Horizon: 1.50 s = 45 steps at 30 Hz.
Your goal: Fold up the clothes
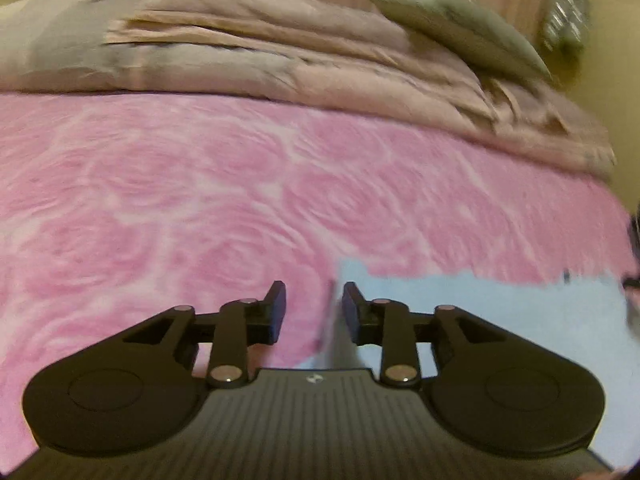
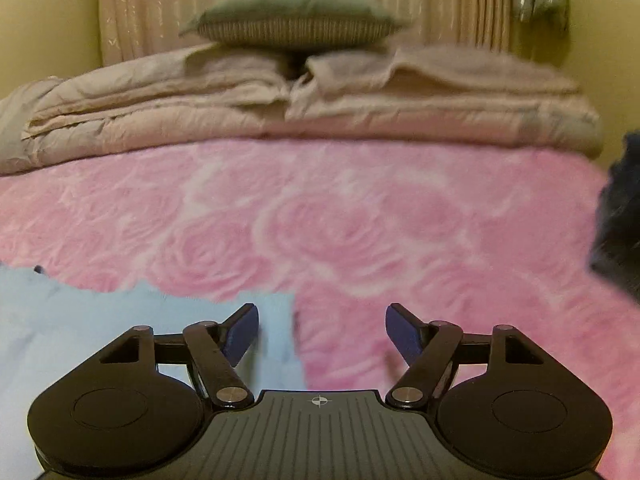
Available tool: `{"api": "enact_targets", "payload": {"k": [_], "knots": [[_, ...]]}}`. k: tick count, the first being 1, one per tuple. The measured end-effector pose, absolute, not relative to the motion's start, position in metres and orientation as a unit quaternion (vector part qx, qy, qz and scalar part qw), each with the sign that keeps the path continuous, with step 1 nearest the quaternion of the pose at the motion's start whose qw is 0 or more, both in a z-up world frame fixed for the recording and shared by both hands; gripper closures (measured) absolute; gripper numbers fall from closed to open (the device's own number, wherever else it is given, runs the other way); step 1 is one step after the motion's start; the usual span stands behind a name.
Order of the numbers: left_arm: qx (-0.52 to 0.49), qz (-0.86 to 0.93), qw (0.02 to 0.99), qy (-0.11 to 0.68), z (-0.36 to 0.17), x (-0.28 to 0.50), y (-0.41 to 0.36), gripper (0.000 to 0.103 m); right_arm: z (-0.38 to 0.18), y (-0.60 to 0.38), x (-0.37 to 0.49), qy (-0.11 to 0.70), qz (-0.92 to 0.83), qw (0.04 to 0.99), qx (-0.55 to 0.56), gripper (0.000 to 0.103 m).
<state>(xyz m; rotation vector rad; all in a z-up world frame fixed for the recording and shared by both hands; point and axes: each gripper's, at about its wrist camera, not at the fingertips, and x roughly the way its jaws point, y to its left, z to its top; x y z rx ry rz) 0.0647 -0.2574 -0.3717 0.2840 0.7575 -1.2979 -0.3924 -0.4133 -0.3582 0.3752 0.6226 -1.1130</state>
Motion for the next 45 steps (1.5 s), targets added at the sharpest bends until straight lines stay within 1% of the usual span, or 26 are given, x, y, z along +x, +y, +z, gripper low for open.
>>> {"api": "enact_targets", "payload": {"k": [2, 3, 4, 5, 6, 7, 9, 11, 12, 13, 14, 15, 17, 18, 20, 23, 25, 27, 30, 31, 33, 35, 40, 43, 45], "knots": [[0.11, -0.592, 0.716, 0.354, -0.361, 0.067, -0.248, 0.08, -0.341, -0.401, -0.394, 0.279, -0.512, 0.796, 0.165, 0.03], [0.118, -0.605, 0.703, 0.354, -0.357, 0.062, -0.247, 0.087, -0.337, -0.395, -0.392, 0.274, -0.495, 0.807, 0.169, 0.03], [0.127, -0.619, 0.69, 0.354, -0.353, 0.056, -0.246, 0.089, -0.333, -0.39, -0.389, 0.269, -0.477, 0.819, 0.173, 0.032], [0.142, -0.639, 0.67, 0.351, -0.351, 0.045, -0.247, 0.091, -0.337, -0.386, -0.377, 0.284, -0.458, 0.825, 0.171, 0.036], [0.157, -0.657, 0.65, 0.349, -0.35, 0.035, -0.249, 0.092, -0.343, -0.382, -0.366, 0.301, -0.439, 0.83, 0.168, 0.046], [0.167, -0.67, 0.631, 0.353, -0.352, 0.024, -0.252, 0.092, -0.348, -0.378, -0.354, 0.317, -0.419, 0.835, 0.165, 0.052], [0.19, -0.69, 0.606, 0.347, -0.358, 0.004, -0.259, 0.092, -0.359, -0.37, -0.33, 0.348, -0.38, 0.842, 0.159, 0.053], [0.217, -0.686, 0.613, 0.327, -0.368, -0.006, -0.267, 0.091, -0.376, -0.372, -0.318, 0.366, -0.38, 0.837, 0.143, 0.053], [0.207, -0.678, 0.619, 0.337, -0.374, 0.002, -0.267, 0.091, -0.384, -0.374, -0.311, 0.375, -0.38, 0.835, 0.136, 0.052], [0.197, -0.67, 0.626, 0.347, -0.379, 0.01, -0.266, 0.094, -0.387, -0.377, -0.314, 0.368, -0.38, 0.838, 0.133, 0.052], [0.187, -0.662, 0.632, 0.357, -0.384, 0.017, -0.266, 0.098, -0.387, -0.383, -0.321, 0.357, -0.378, 0.842, 0.145, 0.052], [0.178, -0.654, 0.638, 0.367, -0.39, 0.025, -0.265, 0.1, -0.384, -0.389, -0.331, 0.343, -0.385, 0.84, 0.168, 0.052], [0.164, -0.638, 0.653, 0.372, -0.392, 0.039, -0.259, 0.1, -0.377, -0.396, -0.347, 0.328, -0.406, 0.83, 0.196, 0.052], [0.161, -0.631, 0.663, 0.37, -0.389, 0.044, -0.253, 0.101, -0.373, -0.398, -0.352, 0.327, -0.421, 0.822, 0.199, 0.055], [0.164, -0.617, 0.681, 0.357, -0.379, 0.049, -0.238, 0.101, -0.356, -0.389, -0.364, 0.311, -0.432, 0.82, 0.211, 0.056], [0.177, -0.607, 0.699, 0.334, -0.359, 0.039, -0.213, 0.099, -0.328, -0.351, -0.36, 0.307, -0.447, 0.823, 0.17, 0.056], [0.194, -0.626, 0.688, 0.313, -0.349, 0.014, -0.194, 0.099, -0.316, -0.321, -0.348, 0.301, -0.421, 0.841, 0.159, 0.056], [0.212, -0.634, 0.681, 0.297, -0.355, -0.01, -0.177, 0.098, -0.317, -0.287, -0.333, 0.303, -0.378, 0.861, 0.158, 0.056], [0.24, -0.644, 0.673, 0.274, -0.364, -0.045, -0.152, 0.097, -0.335, -0.241, -0.314, 0.331, -0.331, 0.874, 0.128, 0.056], [0.252, -0.631, 0.68, 0.274, -0.374, -0.046, -0.147, 0.098, -0.344, -0.235, -0.314, 0.338, -0.336, 0.871, 0.12, 0.056], [0.237, -0.613, 0.706, 0.265, -0.387, -0.038, -0.132, 0.098, -0.342, -0.234, -0.332, 0.331, -0.362, 0.861, 0.133, 0.056], [0.23, -0.603, 0.713, 0.276, -0.383, -0.032, -0.124, 0.1, -0.34, -0.234, -0.35, 0.324, -0.387, 0.851, 0.147, 0.056], [0.211, -0.577, 0.729, 0.302, -0.372, -0.018, -0.104, 0.101, -0.335, -0.233, -0.394, 0.302, -0.448, 0.822, 0.18, 0.056], [0.178, -0.588, 0.728, 0.302, -0.356, -0.031, -0.089, 0.101, -0.332, -0.232, -0.421, 0.289, -0.484, 0.802, 0.199, 0.056], [0.17, -0.586, 0.731, 0.306, -0.35, -0.038, -0.081, 0.099, -0.327, -0.215, -0.417, 0.27, -0.478, 0.812, 0.198, 0.056]]}}
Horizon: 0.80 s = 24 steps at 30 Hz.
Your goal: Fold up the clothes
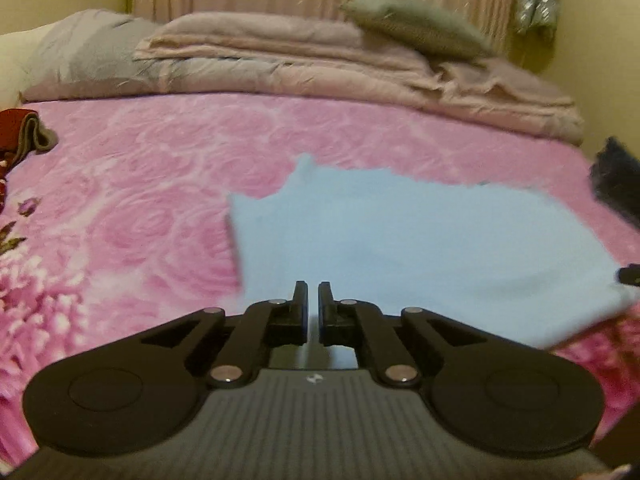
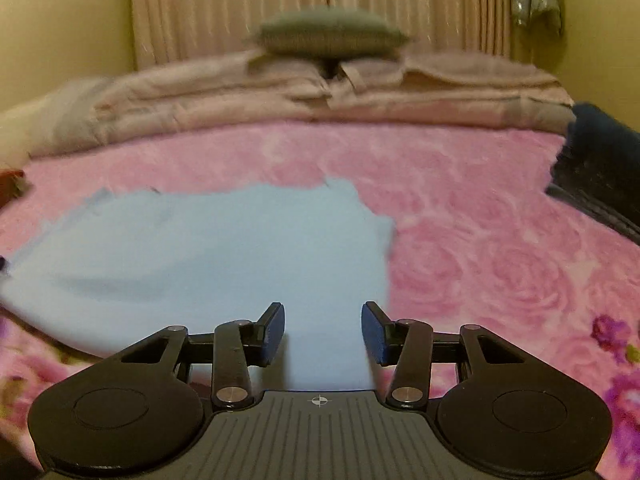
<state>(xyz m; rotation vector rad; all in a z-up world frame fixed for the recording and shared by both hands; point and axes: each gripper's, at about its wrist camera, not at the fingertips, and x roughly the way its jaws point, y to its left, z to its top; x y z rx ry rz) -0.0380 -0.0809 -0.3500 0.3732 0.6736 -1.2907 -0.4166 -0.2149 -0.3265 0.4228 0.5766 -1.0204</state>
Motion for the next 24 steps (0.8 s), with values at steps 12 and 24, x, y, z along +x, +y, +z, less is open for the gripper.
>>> {"api": "enact_targets", "payload": {"k": [12, 24], "knots": [[0.169, -0.514, 0.761, 0.358, -0.335, -0.067, -0.04, 0.091, -0.325, -0.168, -0.411, 0.266, -0.51, 0.783, 0.237, 0.055], [0.184, -0.478, 0.766, 0.387, -0.314, -0.116, 0.012, 0.082, -0.3, -0.106, -0.439, 0.233, -0.524, 0.759, 0.308, 0.04]]}}
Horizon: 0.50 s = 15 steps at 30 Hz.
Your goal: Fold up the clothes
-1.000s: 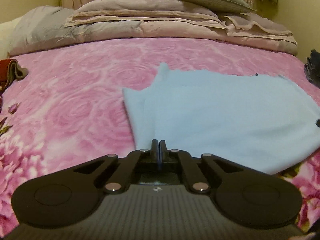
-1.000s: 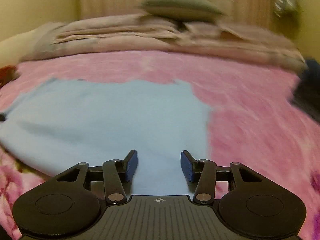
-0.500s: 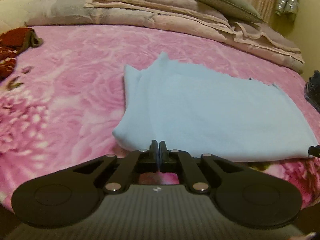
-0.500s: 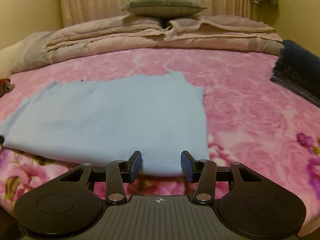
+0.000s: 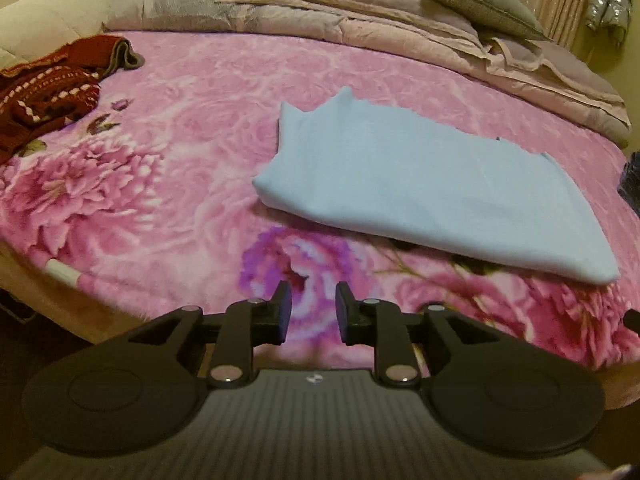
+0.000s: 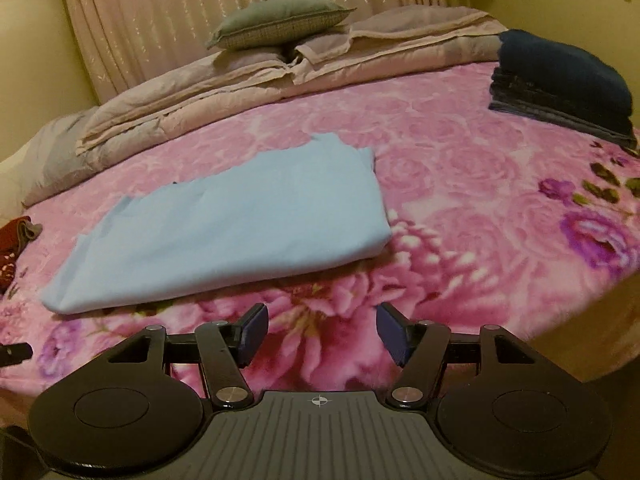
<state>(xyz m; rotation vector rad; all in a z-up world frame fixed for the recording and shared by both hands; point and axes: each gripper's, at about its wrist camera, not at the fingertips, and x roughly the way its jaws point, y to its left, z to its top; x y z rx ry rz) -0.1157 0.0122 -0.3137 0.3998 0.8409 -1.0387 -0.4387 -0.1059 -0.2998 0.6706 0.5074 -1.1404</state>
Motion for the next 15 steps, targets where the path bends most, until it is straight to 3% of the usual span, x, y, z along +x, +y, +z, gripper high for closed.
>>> {"api": "enact_targets", "payload": {"k": [15], "knots": [[0.168, -0.481, 0.789, 0.343, -0.262, -0.15, 0.071, 0.076, -0.268, -0.061, -0.427, 0.247, -0.486, 0.786, 0.293, 0.039]]}}
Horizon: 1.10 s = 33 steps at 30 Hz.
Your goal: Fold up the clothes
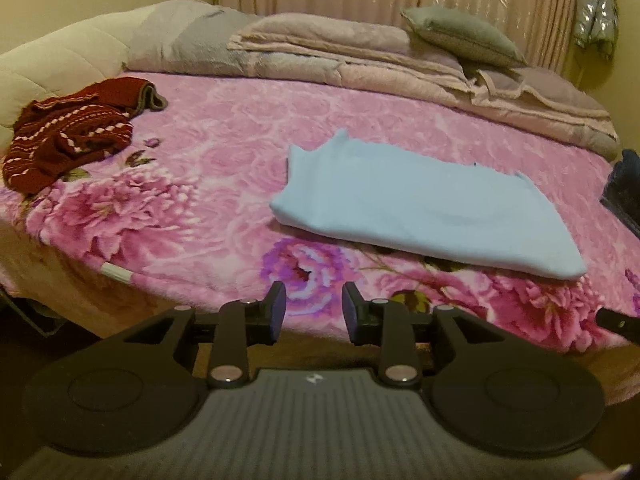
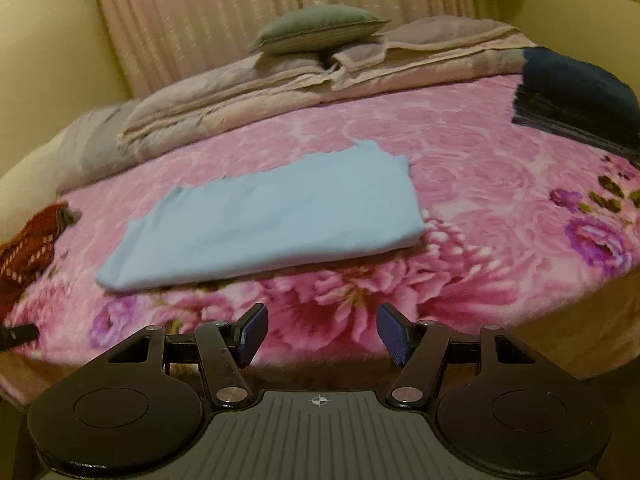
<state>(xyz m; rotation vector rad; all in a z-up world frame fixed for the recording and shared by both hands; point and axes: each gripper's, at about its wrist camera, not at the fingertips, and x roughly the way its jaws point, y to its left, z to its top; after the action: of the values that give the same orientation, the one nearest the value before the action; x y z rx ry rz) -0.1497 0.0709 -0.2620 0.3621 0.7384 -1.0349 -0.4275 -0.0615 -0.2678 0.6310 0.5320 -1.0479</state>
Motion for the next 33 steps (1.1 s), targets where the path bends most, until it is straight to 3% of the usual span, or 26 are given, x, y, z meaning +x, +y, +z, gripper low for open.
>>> {"api": "enact_targets", "payload": {"k": [17, 29, 31, 32, 33], "knots": [[0.185, -0.507, 0.772, 0.335, -0.252, -0.119, 0.042, 0.074, -0.256, -0.085, -0.394, 0.262, -0.51, 0.771, 0.276, 0.039], [0.166, -0.574, 0.719, 0.355, -0.29, -0.098, -0.001, 0.075, -0.286, -0.131, -0.394, 0.267, -0.53, 0.747, 0.299, 0.039], [0.164, -0.582, 0.711, 0.36, -0.298, -0.095, -0.01, 0.079, -0.291, -0.139, -0.392, 0.259, -0.53, 0.751, 0.298, 0.04], [0.165, -0.587, 0.706, 0.36, -0.301, -0.095, -0.016, 0.083, -0.293, -0.143, -0.389, 0.254, -0.531, 0.753, 0.294, 0.046], [0.166, -0.593, 0.702, 0.358, -0.304, -0.095, -0.021, 0.085, -0.295, -0.146, -0.386, 0.251, -0.53, 0.756, 0.29, 0.066]]}}
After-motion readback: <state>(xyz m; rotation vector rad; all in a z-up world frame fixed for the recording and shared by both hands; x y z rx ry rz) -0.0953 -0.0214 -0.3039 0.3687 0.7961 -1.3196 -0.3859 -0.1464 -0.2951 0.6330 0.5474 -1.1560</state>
